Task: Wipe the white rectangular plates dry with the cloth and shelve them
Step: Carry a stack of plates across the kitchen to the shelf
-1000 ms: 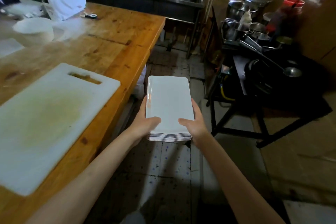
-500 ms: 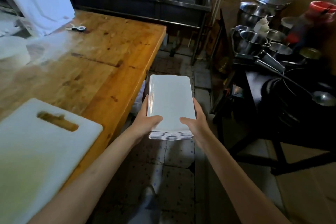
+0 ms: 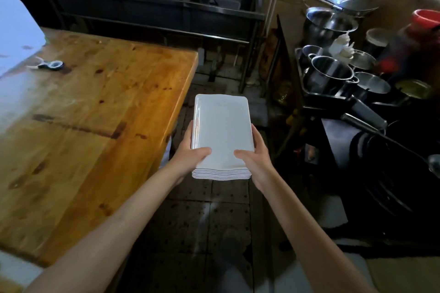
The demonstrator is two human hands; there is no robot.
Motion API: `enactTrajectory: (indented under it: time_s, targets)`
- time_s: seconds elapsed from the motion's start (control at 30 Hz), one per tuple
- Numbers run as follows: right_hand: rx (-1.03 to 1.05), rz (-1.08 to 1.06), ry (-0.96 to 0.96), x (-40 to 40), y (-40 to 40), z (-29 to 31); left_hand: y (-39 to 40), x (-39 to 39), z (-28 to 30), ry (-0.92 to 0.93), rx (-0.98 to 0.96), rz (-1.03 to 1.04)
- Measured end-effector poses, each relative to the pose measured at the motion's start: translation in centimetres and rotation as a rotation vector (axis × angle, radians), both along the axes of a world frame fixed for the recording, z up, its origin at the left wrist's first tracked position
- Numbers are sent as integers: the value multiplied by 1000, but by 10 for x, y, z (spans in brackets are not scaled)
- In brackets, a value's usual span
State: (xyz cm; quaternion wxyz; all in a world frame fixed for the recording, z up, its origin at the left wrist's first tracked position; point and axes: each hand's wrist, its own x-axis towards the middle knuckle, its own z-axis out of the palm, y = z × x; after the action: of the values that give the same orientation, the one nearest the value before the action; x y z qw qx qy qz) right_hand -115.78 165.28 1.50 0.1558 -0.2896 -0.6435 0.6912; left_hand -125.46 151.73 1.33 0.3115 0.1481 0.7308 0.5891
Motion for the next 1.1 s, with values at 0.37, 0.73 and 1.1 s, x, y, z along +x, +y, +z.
enactTrajectory:
  time_s: [0.37,0.73,1.1]
  targets:
    - [14,126,19,-132,147,2,137,-118,6,35,-34,122]
    - [-19,203,5,-280,249,-11,230,-252,-1,-12,-29,223]
    - [-51,206,25,-440,328,-13,308,-410,3,-59,20,236]
